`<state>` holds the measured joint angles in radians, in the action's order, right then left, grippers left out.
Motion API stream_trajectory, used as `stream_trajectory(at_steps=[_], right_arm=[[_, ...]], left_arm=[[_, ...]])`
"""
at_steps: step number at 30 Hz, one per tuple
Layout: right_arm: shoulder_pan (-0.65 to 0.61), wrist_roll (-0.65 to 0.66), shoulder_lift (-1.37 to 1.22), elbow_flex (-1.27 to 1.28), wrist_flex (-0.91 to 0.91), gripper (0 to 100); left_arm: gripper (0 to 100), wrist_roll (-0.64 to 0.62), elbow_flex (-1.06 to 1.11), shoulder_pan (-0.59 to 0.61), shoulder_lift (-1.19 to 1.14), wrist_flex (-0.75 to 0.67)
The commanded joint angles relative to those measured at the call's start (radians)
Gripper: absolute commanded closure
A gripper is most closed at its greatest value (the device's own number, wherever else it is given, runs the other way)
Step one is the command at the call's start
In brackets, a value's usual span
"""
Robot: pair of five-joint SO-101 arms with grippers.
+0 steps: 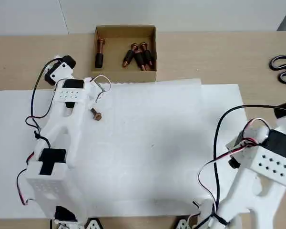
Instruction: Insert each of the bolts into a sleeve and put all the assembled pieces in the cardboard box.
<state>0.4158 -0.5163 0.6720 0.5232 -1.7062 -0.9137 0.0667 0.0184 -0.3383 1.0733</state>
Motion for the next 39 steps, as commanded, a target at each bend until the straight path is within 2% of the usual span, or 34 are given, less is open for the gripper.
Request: stream_trajectory(at_steps=[1, 8, 13, 29, 39], right_arm=[[0.005, 0.003, 0.025, 0.031, -0.016, 99.5], [0.004, -0.023, 0.027, 0.087, -0.012, 99.5], [0.004, -0.025, 0.027, 0.087, -0.01, 99.5], [0.004, -0.025, 0.028, 0.087, -0.01, 99.5], [0.004, -0.025, 0.028, 0.087, -0.01, 99.5]], left_arm=[[79, 0.0, -0.108, -0.005, 0.015, 0.118], [79, 0.002, -0.289, -0.003, 0.015, 0.296], [79, 0.002, -0.34, -0.003, 0.009, 0.391], [79, 0.003, -0.302, 0.029, 0.0, 0.411], [79, 0.0, -0.3, 0.031, -0.106, 0.411]])
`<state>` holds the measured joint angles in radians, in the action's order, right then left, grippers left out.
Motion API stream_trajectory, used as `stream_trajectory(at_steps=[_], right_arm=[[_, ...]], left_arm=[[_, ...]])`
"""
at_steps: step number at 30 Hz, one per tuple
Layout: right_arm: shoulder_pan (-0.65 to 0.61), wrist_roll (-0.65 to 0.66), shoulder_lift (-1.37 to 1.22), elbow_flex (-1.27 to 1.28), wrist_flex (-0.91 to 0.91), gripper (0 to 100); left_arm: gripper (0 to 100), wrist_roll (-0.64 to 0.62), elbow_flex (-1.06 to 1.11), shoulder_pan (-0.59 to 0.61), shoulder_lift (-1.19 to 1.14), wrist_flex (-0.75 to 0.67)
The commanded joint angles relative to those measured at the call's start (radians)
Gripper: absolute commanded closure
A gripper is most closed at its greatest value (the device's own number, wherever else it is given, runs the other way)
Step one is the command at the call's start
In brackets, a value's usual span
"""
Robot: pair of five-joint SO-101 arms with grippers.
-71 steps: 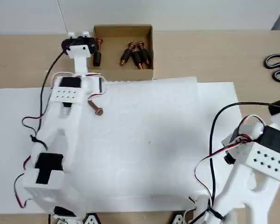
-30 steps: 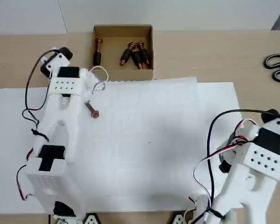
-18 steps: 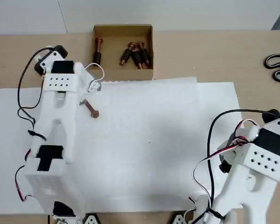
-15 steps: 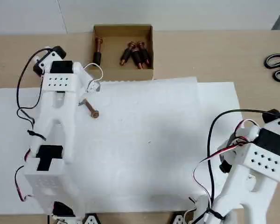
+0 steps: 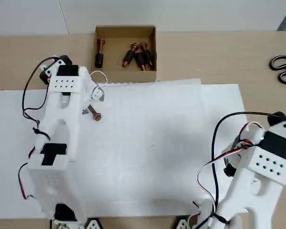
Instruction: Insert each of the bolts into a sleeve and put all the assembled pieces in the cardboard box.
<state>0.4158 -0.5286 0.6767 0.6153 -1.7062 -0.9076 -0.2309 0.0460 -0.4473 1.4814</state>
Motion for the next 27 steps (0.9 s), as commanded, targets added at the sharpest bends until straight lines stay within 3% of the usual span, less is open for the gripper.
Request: stream_trajectory(at_steps=[1, 4, 10, 27], right_arm=[[0.004, -0.012, 0.024, -0.005, -0.01, 99.5], [0.004, -0.014, 0.024, -0.005, -0.01, 99.5], [0.004, -0.014, 0.024, -0.005, -0.01, 99.5], [0.004, -0.014, 0.024, -0.005, -0.01, 99.5]], left_arm=[[79, -0.006, -0.002, 0.003, 0.0, 0.003], [80, -0.006, -0.002, 0.003, -0.003, 0.002], [100, -0.008, -0.001, 0.003, -0.005, -0.035], [99, -0.003, -0.008, -0.003, -0.075, -0.04]])
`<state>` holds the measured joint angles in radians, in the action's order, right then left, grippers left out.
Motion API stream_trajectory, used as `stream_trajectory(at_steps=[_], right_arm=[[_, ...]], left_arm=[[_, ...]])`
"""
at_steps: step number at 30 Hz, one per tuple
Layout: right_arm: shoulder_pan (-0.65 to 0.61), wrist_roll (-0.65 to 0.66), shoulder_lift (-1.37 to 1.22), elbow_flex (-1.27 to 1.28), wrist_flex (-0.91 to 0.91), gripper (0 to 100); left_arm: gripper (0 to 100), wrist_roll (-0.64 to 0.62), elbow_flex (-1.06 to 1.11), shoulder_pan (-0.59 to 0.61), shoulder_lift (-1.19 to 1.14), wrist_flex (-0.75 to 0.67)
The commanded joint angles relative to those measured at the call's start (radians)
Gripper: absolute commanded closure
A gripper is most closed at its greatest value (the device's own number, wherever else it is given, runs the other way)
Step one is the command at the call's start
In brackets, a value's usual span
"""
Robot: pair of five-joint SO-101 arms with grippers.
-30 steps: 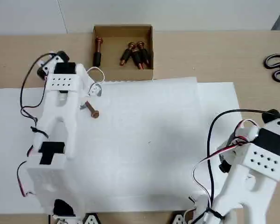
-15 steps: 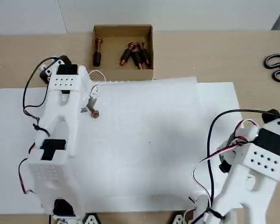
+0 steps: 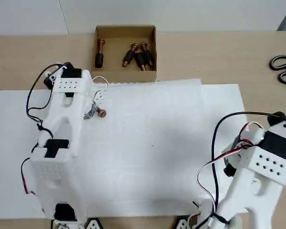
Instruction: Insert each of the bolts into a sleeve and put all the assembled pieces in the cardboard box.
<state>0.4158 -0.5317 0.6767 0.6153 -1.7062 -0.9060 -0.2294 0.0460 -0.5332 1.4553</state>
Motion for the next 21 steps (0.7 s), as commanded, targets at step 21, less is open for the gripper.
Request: stream_trajectory(at_steps=[21], right_arm=[[0.004, -0.011, 0.024, -0.005, -0.01, 99.5]], left_arm=[[78, 0.071, -0.008, -0.038, 0.057, -0.018]])
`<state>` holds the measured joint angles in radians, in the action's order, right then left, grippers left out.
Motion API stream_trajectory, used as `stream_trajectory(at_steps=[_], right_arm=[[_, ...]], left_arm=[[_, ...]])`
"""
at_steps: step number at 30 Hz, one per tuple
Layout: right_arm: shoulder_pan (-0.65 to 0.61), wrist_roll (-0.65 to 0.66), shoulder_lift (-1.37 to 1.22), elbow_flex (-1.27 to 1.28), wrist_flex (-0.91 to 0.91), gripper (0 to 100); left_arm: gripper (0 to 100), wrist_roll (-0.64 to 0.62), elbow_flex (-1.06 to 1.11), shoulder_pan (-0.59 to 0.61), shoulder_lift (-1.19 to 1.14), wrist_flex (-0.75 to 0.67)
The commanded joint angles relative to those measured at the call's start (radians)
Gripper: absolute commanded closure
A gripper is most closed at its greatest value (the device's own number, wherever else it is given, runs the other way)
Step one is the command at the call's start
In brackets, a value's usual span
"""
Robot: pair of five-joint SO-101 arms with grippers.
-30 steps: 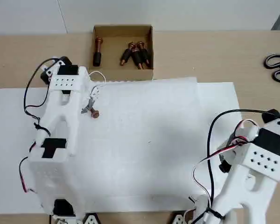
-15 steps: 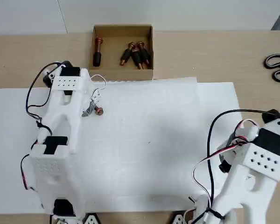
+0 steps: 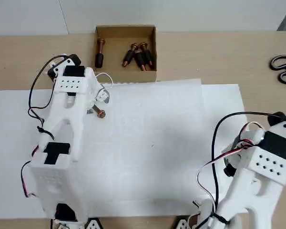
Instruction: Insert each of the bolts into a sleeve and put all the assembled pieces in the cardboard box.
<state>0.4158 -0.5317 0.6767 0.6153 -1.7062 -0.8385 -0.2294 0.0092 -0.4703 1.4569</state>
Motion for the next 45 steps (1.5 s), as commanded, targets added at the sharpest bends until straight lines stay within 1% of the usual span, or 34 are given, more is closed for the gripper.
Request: stream_trajectory(at_steps=[1, 9, 11, 14, 16, 18, 21, 26, 27, 29, 31, 33, 35, 40, 42, 45], right_arm=[[0.004, -0.011, 0.024, -0.005, -0.01, 99.5], [0.004, -0.011, 0.024, -0.005, -0.01, 99.5], [0.004, -0.011, 0.024, -0.005, -0.01, 99.5], [0.004, -0.012, 0.024, -0.005, -0.01, 99.5], [0.004, -0.012, 0.024, -0.005, -0.01, 99.5], [0.004, -0.012, 0.024, -0.005, -0.01, 99.5], [0.004, -0.012, 0.024, -0.005, -0.01, 99.5], [0.004, -0.012, 0.024, -0.005, -0.01, 99.5], [0.004, -0.012, 0.024, -0.005, -0.01, 99.5], [0.004, -0.012, 0.024, -0.005, -0.01, 99.5], [0.004, -0.012, 0.024, -0.005, -0.01, 99.5], [0.004, -0.012, 0.024, -0.005, -0.01, 99.5], [0.004, -0.012, 0.024, -0.005, -0.01, 99.5], [0.004, -0.012, 0.024, -0.005, -0.012, 99.5], [0.004, -0.012, 0.024, -0.005, -0.012, 99.5], [0.004, -0.012, 0.024, -0.005, -0.012, 99.5]], left_arm=[[78, 0.003, -0.008, 0.002, -0.021, -0.034], [80, 0.002, -0.008, 0.002, -0.135, -0.141], [85, 0.002, -0.008, 0.002, -0.147, -0.153], [100, 0.002, -0.008, 0.002, -0.149, -0.152], [98, 0.002, -0.008, 0.002, -0.149, -0.146], [100, 0.002, -0.008, 0.002, -0.149, -0.143], [99, 0.002, -0.038, 0.0, -0.147, -0.1], [99, -0.003, -0.228, -0.017, -0.147, 0.087], [99, -0.025, -0.271, -0.021, -0.149, 0.127], [99, -0.13, -0.351, -0.021, -0.153, 0.183], [99, -0.229, -0.418, -0.021, -0.157, 0.215], [99, -0.301, -0.456, -0.021, -0.157, 0.227], [99, -0.394, -0.464, -0.021, -0.157, 0.233], [99, -0.72, -0.44, -0.014, -0.157, 0.238], [99, -0.804, -0.42, -0.014, -0.157, 0.238], [99, -0.884, -0.404, -0.014, -0.157, 0.238]])
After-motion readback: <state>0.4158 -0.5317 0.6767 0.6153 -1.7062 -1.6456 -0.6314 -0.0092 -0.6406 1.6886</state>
